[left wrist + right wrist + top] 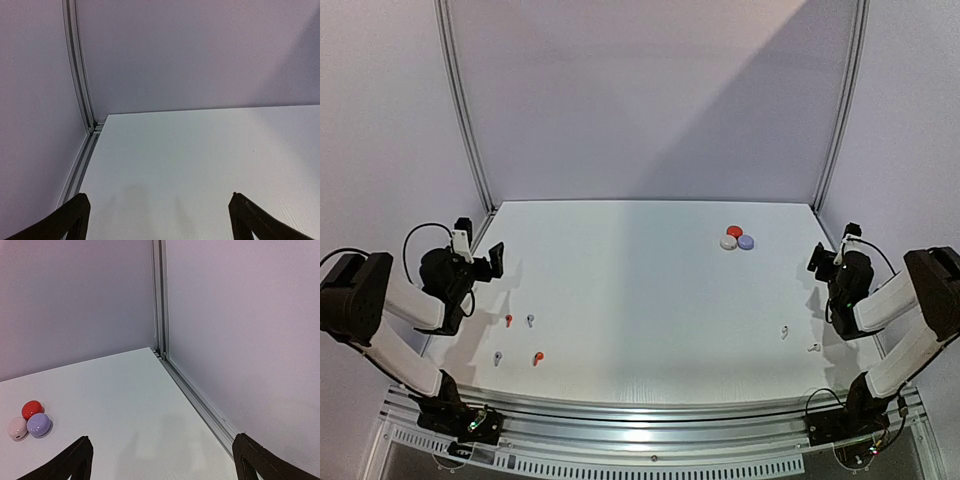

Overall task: Insert the wireless bluetooth earbuds into the charging case
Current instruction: Pick up the charging case from the corner of the board.

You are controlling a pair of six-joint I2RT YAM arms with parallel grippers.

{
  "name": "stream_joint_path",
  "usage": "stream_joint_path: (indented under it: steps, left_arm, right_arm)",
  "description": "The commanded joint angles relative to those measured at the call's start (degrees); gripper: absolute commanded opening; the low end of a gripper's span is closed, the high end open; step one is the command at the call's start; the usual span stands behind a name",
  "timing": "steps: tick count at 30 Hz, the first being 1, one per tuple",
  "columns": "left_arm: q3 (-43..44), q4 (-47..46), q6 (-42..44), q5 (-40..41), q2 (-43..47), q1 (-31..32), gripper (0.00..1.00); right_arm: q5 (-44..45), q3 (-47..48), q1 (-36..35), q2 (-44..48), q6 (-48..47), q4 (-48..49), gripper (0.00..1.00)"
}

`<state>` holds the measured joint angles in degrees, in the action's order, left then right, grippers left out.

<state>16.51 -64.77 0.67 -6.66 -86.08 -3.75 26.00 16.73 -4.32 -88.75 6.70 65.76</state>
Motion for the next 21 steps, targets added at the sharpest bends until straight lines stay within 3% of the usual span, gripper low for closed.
stream_joint_path:
  steps: [1,7,10,15,21]
  left_arm:
    - [0.2,0.3,0.6,-0.5,-0.9,0.5,0.99]
    - [-0.2,-1.2,1.0,-0.7,-1.3,0.5,0.99]
    - [-0.4,0.5,3.3,-6.8,2.1,0.4,0.99]
    - [7.8,22.3,6.7,-19.4,12.8,0.6,0.99]
    - [23.9,45.0,-4.7,-15.4,15.7,0.5,0.99]
  right_arm:
    - [-0.6,-0.5,0.2,2.4,-0.3,-0.1,0.99]
    - [-1.6,12.7,-0.8,13.5,0.7,-30.6,0.99]
    - [-9.3,20.6,-0.8,15.3,3.6,-42.1,0.99]
    - [-23.9,35.7,-1.3,11.8,6.3,-61.7,0.99]
    - [-25.2,58.0,-6.4,-2.0,4.2,-82.2,0.93]
